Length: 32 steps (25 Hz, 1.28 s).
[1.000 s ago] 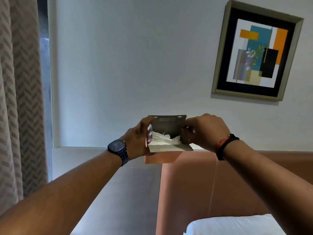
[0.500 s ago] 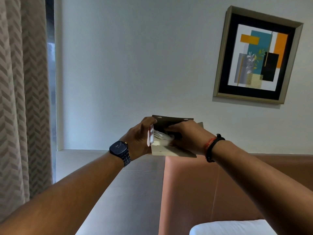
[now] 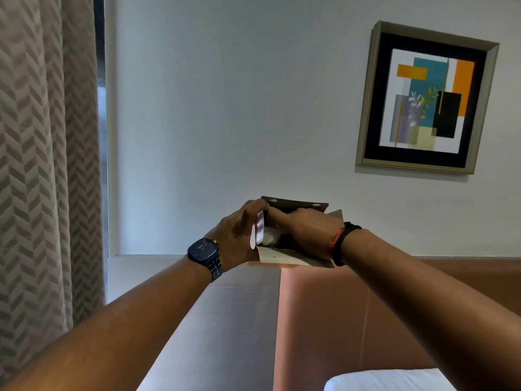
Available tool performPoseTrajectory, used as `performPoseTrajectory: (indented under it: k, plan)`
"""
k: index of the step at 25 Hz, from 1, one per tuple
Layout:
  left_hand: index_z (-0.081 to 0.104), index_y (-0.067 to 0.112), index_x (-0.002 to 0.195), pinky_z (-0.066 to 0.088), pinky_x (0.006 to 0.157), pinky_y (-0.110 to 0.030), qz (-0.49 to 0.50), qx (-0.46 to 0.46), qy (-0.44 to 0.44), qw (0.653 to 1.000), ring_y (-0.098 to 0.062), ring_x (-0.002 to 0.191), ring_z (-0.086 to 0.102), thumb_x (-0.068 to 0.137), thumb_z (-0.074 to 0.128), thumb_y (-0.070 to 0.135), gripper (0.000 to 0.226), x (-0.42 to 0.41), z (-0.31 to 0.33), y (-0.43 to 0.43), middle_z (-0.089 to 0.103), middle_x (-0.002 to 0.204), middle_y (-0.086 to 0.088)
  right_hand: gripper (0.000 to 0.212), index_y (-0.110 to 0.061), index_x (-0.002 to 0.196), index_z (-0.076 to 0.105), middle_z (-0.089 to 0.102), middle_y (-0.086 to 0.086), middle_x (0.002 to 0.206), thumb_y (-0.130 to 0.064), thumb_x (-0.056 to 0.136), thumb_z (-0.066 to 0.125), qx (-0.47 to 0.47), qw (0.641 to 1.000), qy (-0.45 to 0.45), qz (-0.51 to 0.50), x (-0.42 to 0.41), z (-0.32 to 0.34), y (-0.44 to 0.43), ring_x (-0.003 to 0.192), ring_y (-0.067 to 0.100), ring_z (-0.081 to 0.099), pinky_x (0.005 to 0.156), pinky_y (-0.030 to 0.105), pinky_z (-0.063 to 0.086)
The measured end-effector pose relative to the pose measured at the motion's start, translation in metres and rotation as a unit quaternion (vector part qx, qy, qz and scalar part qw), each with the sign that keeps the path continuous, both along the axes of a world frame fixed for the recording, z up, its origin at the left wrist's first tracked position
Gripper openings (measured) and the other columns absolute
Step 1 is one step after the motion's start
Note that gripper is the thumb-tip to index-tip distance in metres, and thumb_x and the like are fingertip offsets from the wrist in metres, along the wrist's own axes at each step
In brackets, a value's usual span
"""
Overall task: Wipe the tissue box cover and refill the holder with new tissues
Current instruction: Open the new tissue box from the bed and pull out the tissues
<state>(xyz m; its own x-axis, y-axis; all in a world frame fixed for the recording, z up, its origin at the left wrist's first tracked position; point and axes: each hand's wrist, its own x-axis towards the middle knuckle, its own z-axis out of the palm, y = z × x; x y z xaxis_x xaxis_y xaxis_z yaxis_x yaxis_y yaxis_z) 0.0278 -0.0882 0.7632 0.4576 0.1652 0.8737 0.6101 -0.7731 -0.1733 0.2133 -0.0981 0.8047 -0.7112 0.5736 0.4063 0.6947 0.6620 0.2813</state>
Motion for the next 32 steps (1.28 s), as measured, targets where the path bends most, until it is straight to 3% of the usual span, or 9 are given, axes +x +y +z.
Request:
performPoseTrajectory:
  k: [6,12,17,21,23,25,28,30,32]
  plan:
    - [0.024,0.024,0.122,0.047,0.069,-0.030,0.016,-0.037,-0.008,0.999,-0.037,0.078,0.067,0.046,0.092,0.009,0.102,-0.001,0.002,-0.008,0.063,0.104,-0.027,0.020,-0.020,0.108,0.063,0.067,0.008,0.108,-0.015,0.091,0.054,-0.007,1.000,-0.013,-0.005,0.012,0.009,-0.005,0.098,0.026,0.062,0.084,0.037,0.051]
    - [0.015,0.035,0.131,0.049,0.070,-0.029,0.024,-0.068,-0.022,0.997,-0.038,0.085,0.067,0.050,0.090,0.008,0.113,0.005,0.001,-0.008,0.060,0.113,-0.025,0.016,-0.017,0.103,0.059,0.068,0.009,0.098,-0.023,0.087,0.060,0.034,0.999,0.012,-0.027,0.009,0.007,-0.005,0.091,0.028,0.064,0.080,0.044,0.053]
    - [-0.013,0.053,0.138,0.055,0.078,-0.042,0.026,-0.183,-0.092,0.979,-0.028,0.103,0.061,0.046,0.093,0.017,0.145,0.000,-0.003,-0.002,0.048,0.136,-0.004,0.054,-0.025,0.112,0.033,0.067,0.011,0.096,-0.021,0.074,0.071,0.020,0.986,0.161,-0.028,0.017,0.018,-0.018,0.077,0.031,0.062,0.067,0.046,0.055]
    - [-0.016,0.051,0.139,0.051,0.079,-0.038,0.025,-0.219,-0.109,0.969,-0.012,0.097,0.055,0.044,0.094,0.018,0.148,0.001,-0.002,0.004,0.039,0.125,0.027,0.067,-0.019,0.127,0.043,0.057,-0.003,0.091,-0.010,0.070,0.076,-0.003,0.956,0.293,-0.001,0.031,0.049,-0.033,0.078,0.017,0.057,0.061,0.014,0.045]
    - [-0.017,0.052,0.138,0.048,0.077,-0.033,0.030,-0.231,-0.116,0.966,-0.009,0.093,0.053,0.046,0.093,0.019,0.148,0.004,0.000,0.007,0.048,0.131,0.010,0.051,-0.012,0.121,0.058,0.058,-0.005,0.093,-0.012,0.073,0.075,0.021,0.950,0.311,-0.001,0.037,0.066,-0.042,0.083,0.017,0.057,0.063,0.010,0.040]
    - [-0.017,0.053,0.137,0.048,0.075,-0.030,0.030,-0.240,-0.132,0.961,-0.010,0.091,0.054,0.046,0.093,0.018,0.147,0.006,0.002,0.008,0.049,0.136,-0.002,0.038,-0.006,0.112,0.065,0.061,-0.002,0.095,-0.015,0.076,0.073,0.038,0.948,0.317,0.002,0.043,0.081,-0.051,0.088,0.020,0.060,0.070,0.022,0.050]
    - [-0.011,0.054,0.138,0.051,0.072,-0.020,-0.002,-0.274,-0.176,0.946,-0.015,0.095,0.057,0.045,0.094,0.016,0.145,0.006,0.005,0.012,0.041,0.144,0.000,0.025,-0.006,0.104,0.068,0.068,0.008,0.096,-0.015,0.080,0.069,0.042,0.939,0.341,0.020,0.053,0.099,-0.062,0.087,0.026,0.064,0.078,0.043,0.057]
    - [-0.006,0.051,0.140,0.050,0.064,-0.011,-0.026,-0.301,-0.213,0.929,-0.017,0.097,0.056,0.044,0.094,0.013,0.143,0.007,0.005,0.015,0.041,0.143,-0.002,0.024,-0.007,0.105,0.067,0.068,0.012,0.101,-0.015,0.083,0.067,0.055,0.929,0.364,0.024,0.059,0.106,-0.066,0.091,0.027,0.064,0.080,0.044,0.057]
    - [-0.006,0.045,0.141,0.053,0.073,-0.024,-0.013,-0.318,-0.252,0.914,-0.021,0.099,0.056,0.044,0.094,0.017,0.142,0.009,0.006,0.018,0.046,0.137,-0.008,0.029,-0.009,0.113,0.062,0.065,0.009,0.109,-0.016,0.085,0.065,0.054,0.904,0.422,0.038,0.064,0.110,-0.068,0.099,0.023,0.062,0.083,0.039,0.056]
